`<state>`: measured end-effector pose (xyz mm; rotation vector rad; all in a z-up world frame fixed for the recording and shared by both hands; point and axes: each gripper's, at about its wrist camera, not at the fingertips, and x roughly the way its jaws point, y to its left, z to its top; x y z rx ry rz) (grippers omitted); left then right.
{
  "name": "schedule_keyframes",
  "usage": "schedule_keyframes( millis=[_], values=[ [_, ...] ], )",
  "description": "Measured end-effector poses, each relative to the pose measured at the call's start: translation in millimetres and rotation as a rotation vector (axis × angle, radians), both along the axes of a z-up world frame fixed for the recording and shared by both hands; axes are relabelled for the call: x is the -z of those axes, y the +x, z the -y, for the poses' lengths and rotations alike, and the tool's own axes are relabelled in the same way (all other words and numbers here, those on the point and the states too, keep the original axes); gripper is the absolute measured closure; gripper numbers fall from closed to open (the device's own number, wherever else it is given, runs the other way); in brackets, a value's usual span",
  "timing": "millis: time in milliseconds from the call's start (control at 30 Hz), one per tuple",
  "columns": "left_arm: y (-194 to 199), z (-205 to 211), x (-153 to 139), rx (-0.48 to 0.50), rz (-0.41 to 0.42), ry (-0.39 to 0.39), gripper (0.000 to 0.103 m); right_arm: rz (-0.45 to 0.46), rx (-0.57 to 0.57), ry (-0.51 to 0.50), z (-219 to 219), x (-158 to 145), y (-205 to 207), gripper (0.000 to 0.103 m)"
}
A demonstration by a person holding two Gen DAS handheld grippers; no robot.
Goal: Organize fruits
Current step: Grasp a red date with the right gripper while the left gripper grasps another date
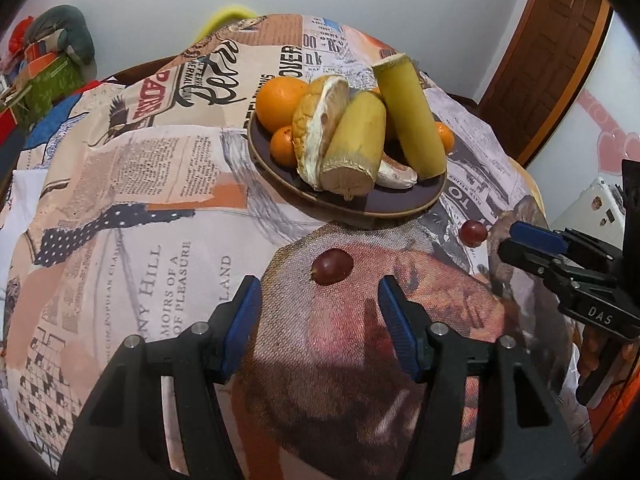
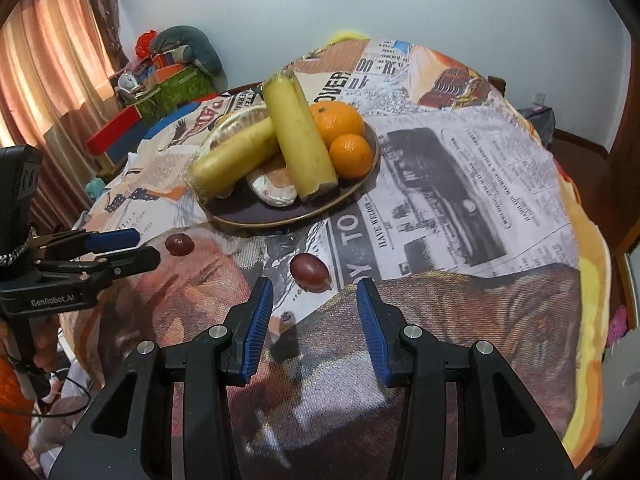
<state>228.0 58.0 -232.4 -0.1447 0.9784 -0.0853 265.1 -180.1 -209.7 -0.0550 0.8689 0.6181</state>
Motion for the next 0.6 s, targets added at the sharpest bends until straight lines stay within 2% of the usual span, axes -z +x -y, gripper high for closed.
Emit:
schedule_keyframes(
  millis=[133, 200, 400, 567, 600],
  values=[
    [7, 2, 6, 0.014, -0.012, -0.015, 0.055, -0.015, -0.016, -0.016, -7, 7, 5, 0.063],
    [10, 5, 9, 0.022, -0.012, -0.003, 0.062, -0.019, -0.024, -0.021, -11, 9, 6, 0.063],
    [16, 8, 12, 0.033, -0.002, 0.014, 0.063, -0.015, -0.036, -0.018, -15, 12, 10, 0.064],
    [19, 10, 15, 0.036, 0.007, 0.035, 0.074, -0.011, -0.036, -0.019, -14, 13, 14, 0.081],
    [19, 10, 15, 0.036, 0.007, 0.033, 0.076, -0.014, -0.041, -0.013, -14, 12, 13, 0.082]
  ],
)
